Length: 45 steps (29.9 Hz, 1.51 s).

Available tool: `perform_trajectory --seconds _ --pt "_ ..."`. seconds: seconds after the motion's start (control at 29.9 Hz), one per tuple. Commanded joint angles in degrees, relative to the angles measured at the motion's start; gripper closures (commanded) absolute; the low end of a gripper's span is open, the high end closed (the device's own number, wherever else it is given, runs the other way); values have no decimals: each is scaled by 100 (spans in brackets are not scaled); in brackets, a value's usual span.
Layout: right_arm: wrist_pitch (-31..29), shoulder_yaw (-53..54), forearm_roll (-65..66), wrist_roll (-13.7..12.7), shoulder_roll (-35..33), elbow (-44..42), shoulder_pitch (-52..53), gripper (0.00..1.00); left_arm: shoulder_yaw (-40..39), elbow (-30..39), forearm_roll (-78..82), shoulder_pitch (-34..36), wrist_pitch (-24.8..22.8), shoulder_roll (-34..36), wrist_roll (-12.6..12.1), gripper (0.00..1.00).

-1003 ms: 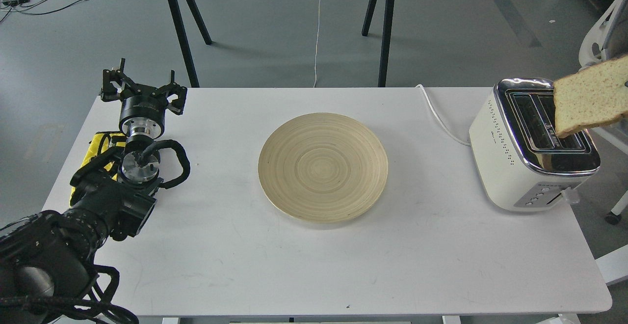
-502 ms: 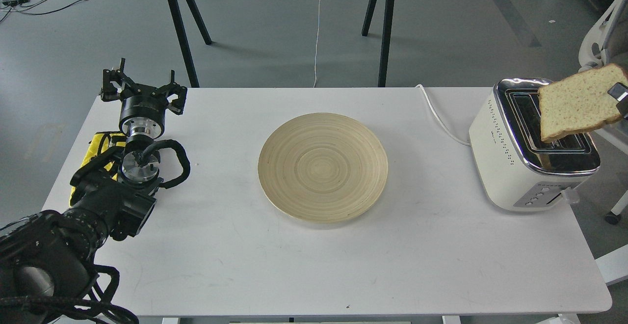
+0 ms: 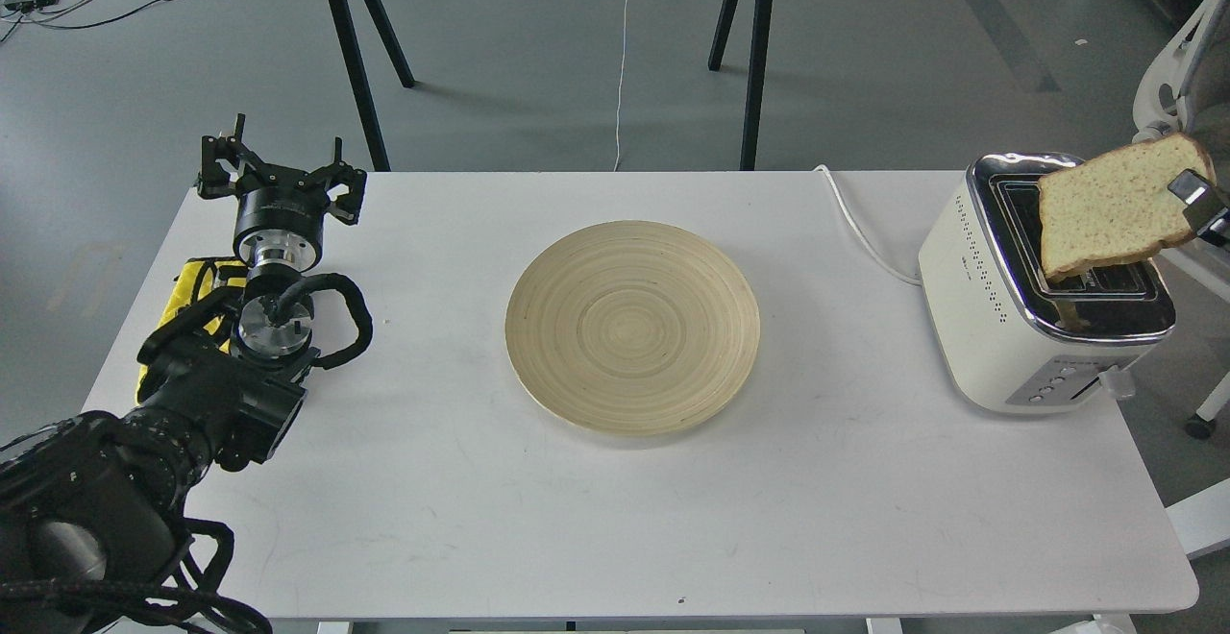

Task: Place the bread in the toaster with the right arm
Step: 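Lower the bread into the toaster slot and release it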

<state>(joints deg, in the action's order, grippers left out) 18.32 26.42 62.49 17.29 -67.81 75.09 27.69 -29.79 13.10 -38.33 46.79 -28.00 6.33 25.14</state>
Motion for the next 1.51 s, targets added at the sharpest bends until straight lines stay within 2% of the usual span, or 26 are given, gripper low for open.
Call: perform_trajectory --seconds 0.0,0.43,0.54,0.67,0.74,0.77,0.87,0.94,1.14,1.27,1.47 --pt "-12 -14 0 -15 145 -91 0 96 -1 0 1 -3 0 0 0 0" --pt "-30 -84 167 -68 549 -319 0 95 -1 0 1 5 0 0 0 0" --pt "-21 -119 167 -77 628 -337 26 92 -1 0 1 5 0 0 0 0" --pt "-21 -111 149 -77 637 -319 61 64 -1 0 1 5 0 0 0 0" --pt "-21 -111 132 -60 681 -319 79 38 -1 0 1 -3 0 0 0 0" --pt "-13 -102 123 -59 707 -311 88 35 -1 0 1 -3 0 0 0 0" --pt "-12 -67 88 -59 760 -302 219 13 -1 0 1 5 0 0 0 0" --pt "-12 -49 70 -68 822 -267 307 4 -1 0 1 5 0 0 0 0" --pt "-12 266 -341 -121 822 93 615 2 -1 0 1 -3 0 0 0 0" --pt "-4 872 -1868 -121 1005 655 624 2 -1 0 1 5 0 0 0 0" --pt "-4 1532 -3786 -112 1918 990 606 2 8 0 1 5 0 0 0 0"
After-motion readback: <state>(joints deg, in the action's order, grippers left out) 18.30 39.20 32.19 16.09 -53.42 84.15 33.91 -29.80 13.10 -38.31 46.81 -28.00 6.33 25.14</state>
